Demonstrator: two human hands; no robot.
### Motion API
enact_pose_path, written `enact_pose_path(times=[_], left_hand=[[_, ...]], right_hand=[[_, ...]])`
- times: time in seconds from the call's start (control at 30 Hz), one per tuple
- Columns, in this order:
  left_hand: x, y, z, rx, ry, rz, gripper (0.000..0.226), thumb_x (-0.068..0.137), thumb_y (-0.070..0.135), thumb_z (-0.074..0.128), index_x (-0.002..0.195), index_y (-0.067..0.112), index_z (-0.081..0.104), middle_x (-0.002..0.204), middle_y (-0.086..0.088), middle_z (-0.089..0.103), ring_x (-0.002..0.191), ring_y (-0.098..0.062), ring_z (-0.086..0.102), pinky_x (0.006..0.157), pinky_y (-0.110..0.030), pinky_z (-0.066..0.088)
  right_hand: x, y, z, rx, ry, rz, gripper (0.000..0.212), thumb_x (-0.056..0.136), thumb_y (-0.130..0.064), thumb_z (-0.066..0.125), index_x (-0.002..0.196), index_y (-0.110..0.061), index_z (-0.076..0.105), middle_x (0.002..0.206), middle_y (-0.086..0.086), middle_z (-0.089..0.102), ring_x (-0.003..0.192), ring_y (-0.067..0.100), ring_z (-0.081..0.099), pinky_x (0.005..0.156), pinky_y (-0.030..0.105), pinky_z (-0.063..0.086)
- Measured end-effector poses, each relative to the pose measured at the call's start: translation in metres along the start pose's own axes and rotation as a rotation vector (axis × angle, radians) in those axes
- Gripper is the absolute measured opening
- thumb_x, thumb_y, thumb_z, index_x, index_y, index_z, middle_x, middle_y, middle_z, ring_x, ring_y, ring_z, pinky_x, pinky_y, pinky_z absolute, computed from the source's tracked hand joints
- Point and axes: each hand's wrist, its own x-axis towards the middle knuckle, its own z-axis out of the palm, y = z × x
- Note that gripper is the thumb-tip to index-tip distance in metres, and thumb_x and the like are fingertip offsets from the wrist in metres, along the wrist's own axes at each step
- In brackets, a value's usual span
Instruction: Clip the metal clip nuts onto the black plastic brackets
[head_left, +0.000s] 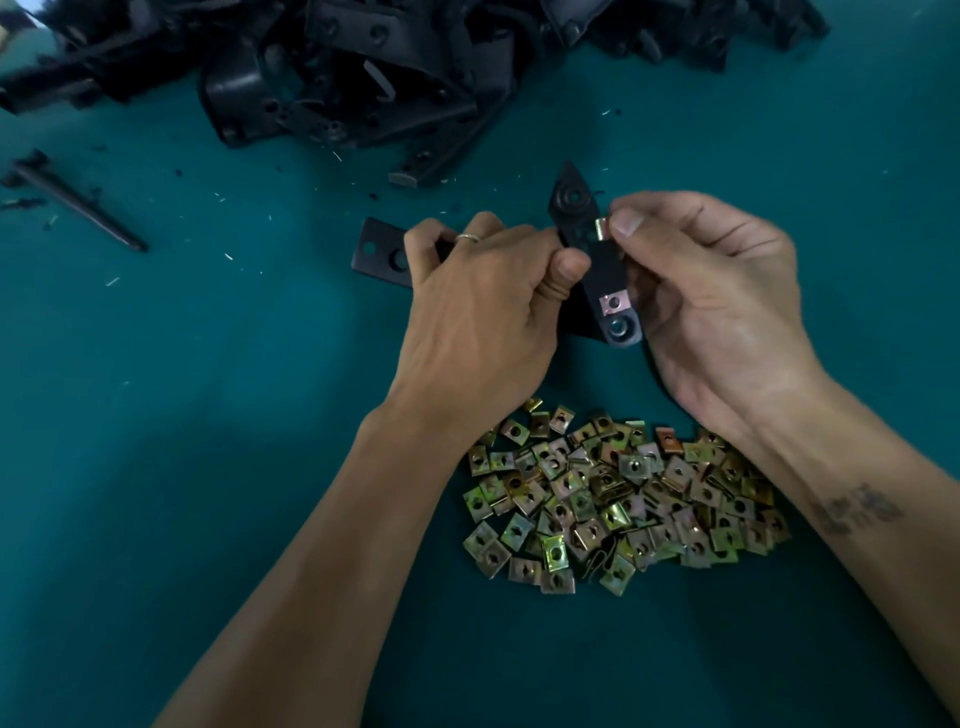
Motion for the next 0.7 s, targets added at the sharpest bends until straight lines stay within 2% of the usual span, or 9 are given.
enact_pose_path(times=[0.13, 0.23, 0.37, 0.5, 0.63, 0.7], left_hand=[[0.000, 0.000, 0.001, 0.016, 0.006, 0.012, 0.036, 0.106, 0.041, 0.030, 0.074, 0.028, 0.037, 0.063, 0.018, 0.035, 0.078, -0.018, 0.046, 0.091, -0.045, 0.024], [0.000, -0.001, 0.001, 0.015, 0.006, 0.009, 0.036, 0.106, 0.041, 0.029, 0.074, 0.028, 0.038, 0.064, 0.018, 0.037, 0.079, -0.018, 0.047, 0.091, -0.045, 0.023], [0.001, 0.000, 0.000, 0.008, 0.012, 0.008, 0.036, 0.107, 0.039, 0.031, 0.073, 0.028, 0.037, 0.065, 0.015, 0.039, 0.080, -0.019, 0.049, 0.092, -0.044, 0.023], [0.000, -0.001, 0.001, 0.014, 0.018, 0.014, 0.036, 0.107, 0.039, 0.032, 0.073, 0.027, 0.038, 0.065, 0.016, 0.038, 0.080, -0.019, 0.049, 0.090, -0.043, 0.022], [0.000, -0.001, 0.001, 0.003, 0.025, 0.024, 0.035, 0.107, 0.038, 0.032, 0.073, 0.030, 0.034, 0.063, 0.019, 0.035, 0.078, -0.018, 0.047, 0.088, -0.041, 0.021], [0.000, -0.001, 0.001, 0.003, 0.024, 0.026, 0.035, 0.107, 0.038, 0.032, 0.073, 0.030, 0.035, 0.063, 0.019, 0.035, 0.078, -0.018, 0.047, 0.087, -0.040, 0.021]], right_hand=[[0.003, 0.003, -0.002, -0.023, 0.060, -0.083, 0.007, 0.088, 0.003, 0.071, 0.092, -0.003, 0.072, 0.082, 0.005, 0.073, 0.072, 0.014, 0.061, 0.076, 0.030, 0.051], [0.002, 0.007, -0.001, -0.125, 0.053, -0.165, 0.010, 0.085, 0.000, 0.076, 0.090, -0.008, 0.076, 0.085, 0.006, 0.076, 0.078, 0.018, 0.066, 0.082, 0.035, 0.055], [0.003, 0.009, -0.001, -0.201, 0.098, -0.293, 0.014, 0.083, -0.003, 0.079, 0.087, -0.016, 0.079, 0.085, 0.001, 0.078, 0.077, 0.012, 0.067, 0.077, 0.026, 0.053], [0.004, 0.010, -0.002, -0.238, 0.059, -0.296, 0.013, 0.085, -0.005, 0.079, 0.089, -0.017, 0.079, 0.085, -0.001, 0.078, 0.077, 0.011, 0.067, 0.076, 0.023, 0.054], [0.003, 0.010, -0.003, -0.280, 0.016, -0.280, 0.013, 0.085, -0.007, 0.080, 0.088, -0.020, 0.081, 0.081, 0.005, 0.075, 0.078, 0.024, 0.064, 0.076, 0.030, 0.057], [0.002, 0.011, -0.003, -0.283, 0.007, -0.269, 0.014, 0.086, -0.006, 0.079, 0.088, -0.020, 0.081, 0.082, 0.005, 0.075, 0.079, 0.025, 0.065, 0.078, 0.033, 0.058]])
